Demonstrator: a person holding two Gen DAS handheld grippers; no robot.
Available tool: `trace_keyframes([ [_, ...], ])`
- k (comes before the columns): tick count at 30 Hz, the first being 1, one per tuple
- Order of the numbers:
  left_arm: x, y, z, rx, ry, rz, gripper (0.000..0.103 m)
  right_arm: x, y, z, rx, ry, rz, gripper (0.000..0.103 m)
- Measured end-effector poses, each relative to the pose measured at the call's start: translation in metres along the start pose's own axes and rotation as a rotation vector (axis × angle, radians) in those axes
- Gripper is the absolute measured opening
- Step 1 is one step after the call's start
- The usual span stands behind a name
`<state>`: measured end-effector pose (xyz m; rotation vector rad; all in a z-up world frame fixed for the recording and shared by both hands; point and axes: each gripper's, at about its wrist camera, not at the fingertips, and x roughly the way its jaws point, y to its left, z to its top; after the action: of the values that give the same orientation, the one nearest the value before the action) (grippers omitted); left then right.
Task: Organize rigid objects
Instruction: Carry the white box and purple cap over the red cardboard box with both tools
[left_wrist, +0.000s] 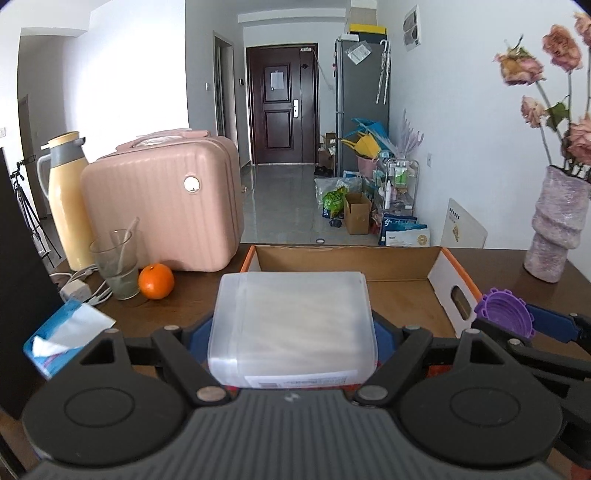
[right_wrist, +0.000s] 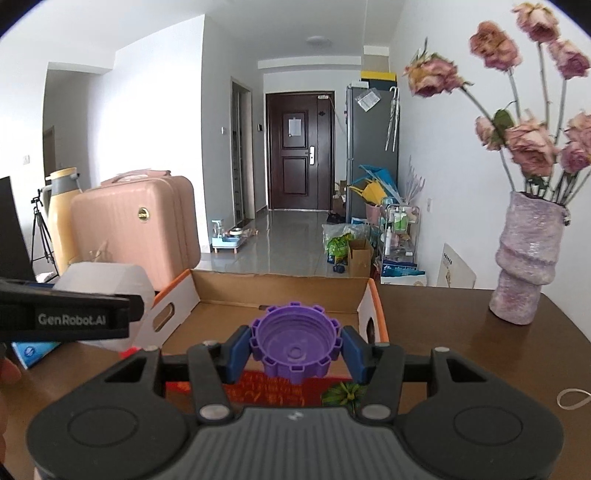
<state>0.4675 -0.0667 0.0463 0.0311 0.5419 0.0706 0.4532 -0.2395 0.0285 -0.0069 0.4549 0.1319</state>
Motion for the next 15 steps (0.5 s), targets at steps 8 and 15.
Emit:
trace_keyframes([
  [8, 0.063, -0.002, 0.017, -0.009, 0.059, 0.026, 0.083, 0.065, -0.007, 0.02, 0.012, 0.053, 0.007, 0.052],
  [15, 0.119, 0.002, 0.026, -0.012, 0.141, 0.06, 0.083, 0.114, -0.007, 0.02, 0.003, 0.134, 0.021, 0.052],
])
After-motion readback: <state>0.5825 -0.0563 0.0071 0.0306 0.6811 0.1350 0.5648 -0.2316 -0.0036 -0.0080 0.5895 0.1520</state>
